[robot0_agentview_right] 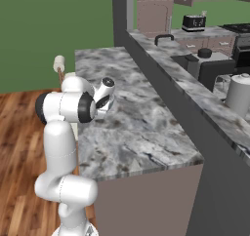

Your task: Pick up the bowls from the cabinet and place each bowl in front of a stool on the dining counter.

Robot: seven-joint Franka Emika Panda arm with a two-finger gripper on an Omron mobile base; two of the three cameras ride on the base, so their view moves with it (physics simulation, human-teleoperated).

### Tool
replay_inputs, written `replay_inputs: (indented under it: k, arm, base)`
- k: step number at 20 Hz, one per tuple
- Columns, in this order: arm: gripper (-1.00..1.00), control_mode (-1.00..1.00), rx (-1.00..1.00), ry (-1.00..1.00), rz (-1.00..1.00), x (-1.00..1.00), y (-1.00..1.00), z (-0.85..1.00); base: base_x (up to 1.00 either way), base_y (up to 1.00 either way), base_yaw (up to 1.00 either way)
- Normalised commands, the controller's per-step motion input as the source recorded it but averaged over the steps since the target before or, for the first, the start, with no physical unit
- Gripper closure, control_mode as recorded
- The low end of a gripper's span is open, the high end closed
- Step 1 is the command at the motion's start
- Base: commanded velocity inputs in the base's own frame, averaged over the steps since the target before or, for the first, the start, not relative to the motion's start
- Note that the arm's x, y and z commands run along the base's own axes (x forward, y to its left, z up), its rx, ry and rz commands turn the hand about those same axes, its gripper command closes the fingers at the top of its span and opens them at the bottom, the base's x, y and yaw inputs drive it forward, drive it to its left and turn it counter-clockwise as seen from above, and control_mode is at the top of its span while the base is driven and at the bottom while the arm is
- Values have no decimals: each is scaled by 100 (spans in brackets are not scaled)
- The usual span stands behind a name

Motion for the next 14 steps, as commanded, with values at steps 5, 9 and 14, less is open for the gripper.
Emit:
replay_inputs:
  k: [5, 9, 14]
  arm:
    - [-100, -100, -1, -13, 11, 2, -19, 89]
    - [-100, -100, -8, -17, 16, -32, -28, 100]
    - [-100, -100, -19, -7, 16, -62, -36, 100]
  base:
    - [0, 0, 0]
    - [0, 0, 0]
    - [0, 0, 0]
